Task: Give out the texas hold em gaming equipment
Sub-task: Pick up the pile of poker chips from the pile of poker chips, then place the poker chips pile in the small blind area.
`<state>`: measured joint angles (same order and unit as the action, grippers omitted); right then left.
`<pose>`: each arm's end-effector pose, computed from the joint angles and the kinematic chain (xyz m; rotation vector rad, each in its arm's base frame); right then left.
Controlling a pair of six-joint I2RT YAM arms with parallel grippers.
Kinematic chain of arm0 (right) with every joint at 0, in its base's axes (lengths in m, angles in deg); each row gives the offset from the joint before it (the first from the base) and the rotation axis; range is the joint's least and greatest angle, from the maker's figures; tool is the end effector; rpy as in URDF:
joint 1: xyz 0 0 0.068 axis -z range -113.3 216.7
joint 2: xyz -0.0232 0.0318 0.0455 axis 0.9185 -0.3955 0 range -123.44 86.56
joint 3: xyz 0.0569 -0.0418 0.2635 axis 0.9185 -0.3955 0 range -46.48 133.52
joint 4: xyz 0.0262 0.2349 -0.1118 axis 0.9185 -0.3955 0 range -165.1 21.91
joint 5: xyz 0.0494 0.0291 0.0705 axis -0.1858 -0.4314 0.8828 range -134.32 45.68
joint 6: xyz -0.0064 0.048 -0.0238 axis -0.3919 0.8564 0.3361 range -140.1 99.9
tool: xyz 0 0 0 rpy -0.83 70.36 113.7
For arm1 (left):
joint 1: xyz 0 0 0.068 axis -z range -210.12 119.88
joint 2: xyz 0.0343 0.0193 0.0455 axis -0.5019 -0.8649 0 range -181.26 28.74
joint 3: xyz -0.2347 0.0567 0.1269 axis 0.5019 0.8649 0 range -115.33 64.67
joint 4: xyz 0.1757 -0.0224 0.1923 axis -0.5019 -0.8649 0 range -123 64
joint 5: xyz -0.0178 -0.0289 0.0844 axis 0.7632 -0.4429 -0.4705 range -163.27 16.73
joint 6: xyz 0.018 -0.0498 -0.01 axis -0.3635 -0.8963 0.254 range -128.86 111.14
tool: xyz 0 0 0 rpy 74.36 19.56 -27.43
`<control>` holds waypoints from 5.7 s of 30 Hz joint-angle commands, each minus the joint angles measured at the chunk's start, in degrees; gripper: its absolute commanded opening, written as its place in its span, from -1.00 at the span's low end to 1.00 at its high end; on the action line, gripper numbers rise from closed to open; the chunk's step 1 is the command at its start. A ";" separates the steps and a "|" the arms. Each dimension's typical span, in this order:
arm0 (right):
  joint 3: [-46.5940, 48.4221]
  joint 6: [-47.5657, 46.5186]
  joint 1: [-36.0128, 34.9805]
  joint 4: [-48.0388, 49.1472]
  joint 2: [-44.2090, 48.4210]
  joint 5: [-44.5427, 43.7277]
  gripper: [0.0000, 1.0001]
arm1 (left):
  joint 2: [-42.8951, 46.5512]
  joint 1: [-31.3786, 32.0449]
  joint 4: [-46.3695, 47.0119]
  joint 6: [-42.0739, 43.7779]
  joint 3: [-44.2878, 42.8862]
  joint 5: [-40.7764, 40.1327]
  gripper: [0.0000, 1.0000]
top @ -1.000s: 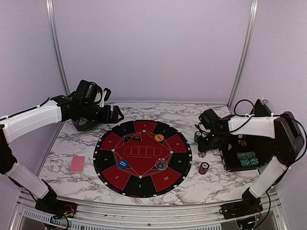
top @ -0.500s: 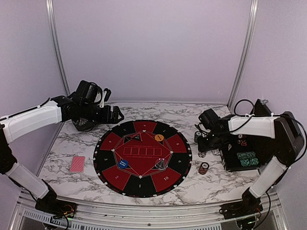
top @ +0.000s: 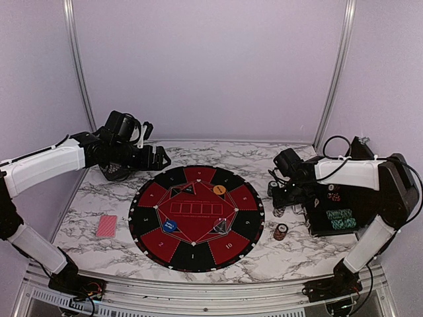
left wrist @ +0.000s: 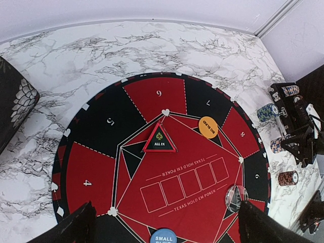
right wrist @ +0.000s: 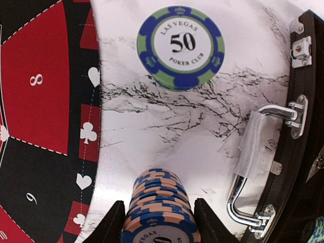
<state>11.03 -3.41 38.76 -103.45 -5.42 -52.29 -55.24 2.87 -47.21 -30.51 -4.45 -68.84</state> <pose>0.2697 0.1375 0.1856 -0.2370 2.7538 0.0084 0.2778 -0.1836 0.3066 0.2684 2.2515 -0.6073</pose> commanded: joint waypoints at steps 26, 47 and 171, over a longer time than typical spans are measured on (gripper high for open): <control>4.48 -0.07 0.27 -2.41 0.69 -0.51 -0.18 | 0.52 0.07 1.17 0.29 0.58 -0.56 0.98; 5.89 0.63 -1.09 -4.25 1.20 -1.13 -0.19 | 0.71 0.05 1.42 0.64 0.88 -0.65 0.98; 71.77 15.98 -44.70 -19.50 -51.25 -0.84 -0.22 | 8.89 -15.28 0.12 -2.68 19.07 6.76 0.98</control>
<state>80.12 11.43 -5.39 -122.64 -55.74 -53.62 -47.00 -11.93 -47.28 -34.23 14.04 -63.12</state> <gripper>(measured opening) 0.401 0.989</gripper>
